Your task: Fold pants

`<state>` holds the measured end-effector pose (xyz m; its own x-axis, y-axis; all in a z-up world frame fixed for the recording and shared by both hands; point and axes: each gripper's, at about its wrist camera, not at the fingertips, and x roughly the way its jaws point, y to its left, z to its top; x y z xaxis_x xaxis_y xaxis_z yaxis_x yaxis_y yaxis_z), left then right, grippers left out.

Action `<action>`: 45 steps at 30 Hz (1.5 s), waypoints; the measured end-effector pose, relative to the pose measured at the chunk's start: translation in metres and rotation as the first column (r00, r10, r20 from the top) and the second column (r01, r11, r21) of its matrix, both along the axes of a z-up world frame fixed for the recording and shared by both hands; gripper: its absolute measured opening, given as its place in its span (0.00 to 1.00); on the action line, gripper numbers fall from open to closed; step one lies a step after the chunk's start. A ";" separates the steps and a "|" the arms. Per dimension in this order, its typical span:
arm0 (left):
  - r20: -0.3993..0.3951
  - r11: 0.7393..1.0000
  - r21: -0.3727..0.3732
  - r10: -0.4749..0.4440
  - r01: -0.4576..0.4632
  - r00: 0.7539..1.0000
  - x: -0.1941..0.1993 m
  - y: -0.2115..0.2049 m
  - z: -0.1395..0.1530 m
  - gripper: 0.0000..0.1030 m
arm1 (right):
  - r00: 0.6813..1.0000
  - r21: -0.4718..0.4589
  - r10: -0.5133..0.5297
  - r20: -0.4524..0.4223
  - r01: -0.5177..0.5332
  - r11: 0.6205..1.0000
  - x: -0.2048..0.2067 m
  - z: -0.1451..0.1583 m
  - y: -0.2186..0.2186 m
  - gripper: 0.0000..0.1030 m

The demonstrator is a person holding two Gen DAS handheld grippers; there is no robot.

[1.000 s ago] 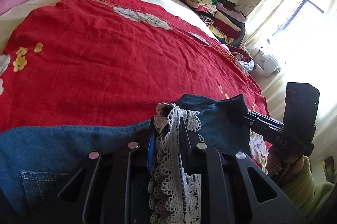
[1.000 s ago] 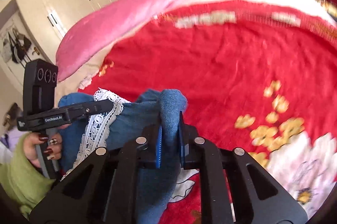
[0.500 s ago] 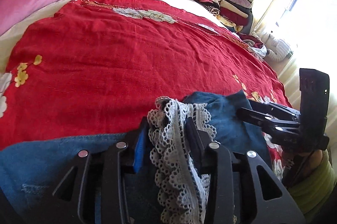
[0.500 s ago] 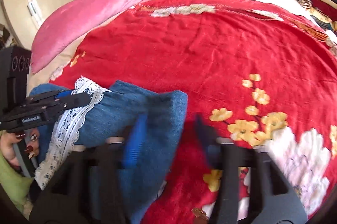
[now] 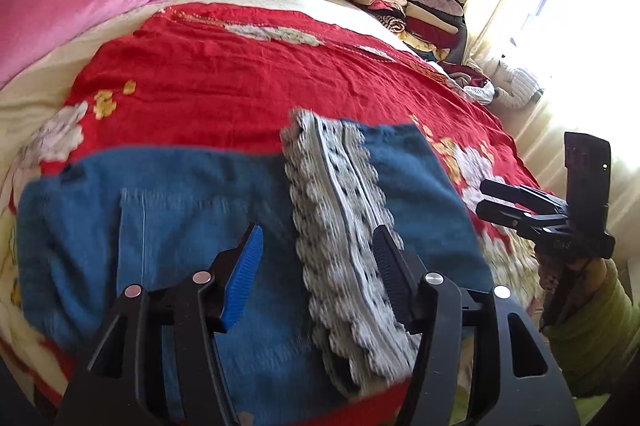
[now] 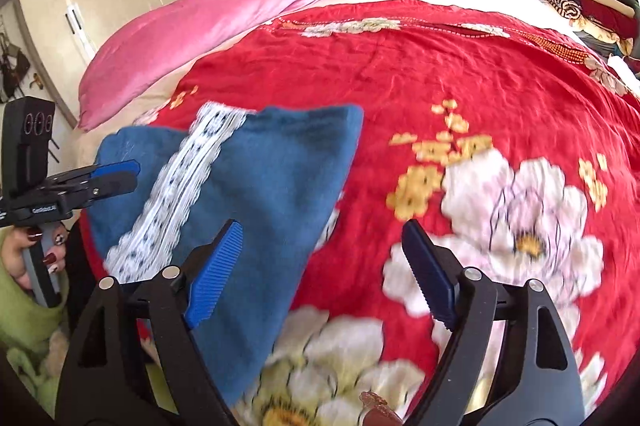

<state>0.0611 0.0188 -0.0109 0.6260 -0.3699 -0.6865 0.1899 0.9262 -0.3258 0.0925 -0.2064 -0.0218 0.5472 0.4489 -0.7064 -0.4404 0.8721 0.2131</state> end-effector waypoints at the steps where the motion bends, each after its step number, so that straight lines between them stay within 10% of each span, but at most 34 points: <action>1: -0.013 1.000 -0.014 -0.003 0.003 1.000 -0.008 0.000 -0.003 0.54 | 1.000 -0.001 0.009 -0.005 -0.009 1.000 -0.005 -0.001 0.001 0.76; 14: -0.149 0.996 -0.075 -0.067 0.056 0.987 -0.037 -0.029 -0.031 0.52 | 0.995 -0.036 0.089 -0.041 -0.090 0.995 -0.036 -0.025 0.017 0.78; 18: -0.139 0.995 -0.047 -0.092 0.086 0.986 -0.035 -0.044 -0.033 0.14 | 0.995 -0.035 0.089 -0.048 -0.090 0.995 -0.037 -0.029 0.020 0.80; 28: -0.175 0.995 -0.057 -0.086 0.077 0.981 -0.043 -0.027 -0.040 0.15 | 0.980 -0.092 0.175 0.097 -0.166 0.982 -0.065 -0.007 0.040 0.80; 31: -0.166 0.996 -0.036 -0.085 0.080 0.982 -0.046 -0.029 -0.038 0.17 | 0.963 -0.134 0.234 0.134 -0.216 0.967 -0.073 -0.004 0.050 0.61; 35: -0.167 0.996 -0.029 -0.083 0.080 0.982 -0.045 -0.033 -0.037 0.17 | 0.958 -0.184 0.270 0.097 -0.249 0.951 -0.074 -0.016 0.059 0.43; 45: -0.166 0.996 -0.020 -0.089 0.087 0.982 -0.045 -0.037 -0.036 0.21 | 0.965 -0.244 0.259 0.028 -0.245 0.938 -0.068 -0.035 0.062 0.40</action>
<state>0.0159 -0.0186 -0.0469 0.4677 -0.4282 -0.7733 0.2126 0.9037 -0.3718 0.0240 -0.1443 -0.0565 0.4820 0.4012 -0.7789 -0.6577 0.7531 -0.0191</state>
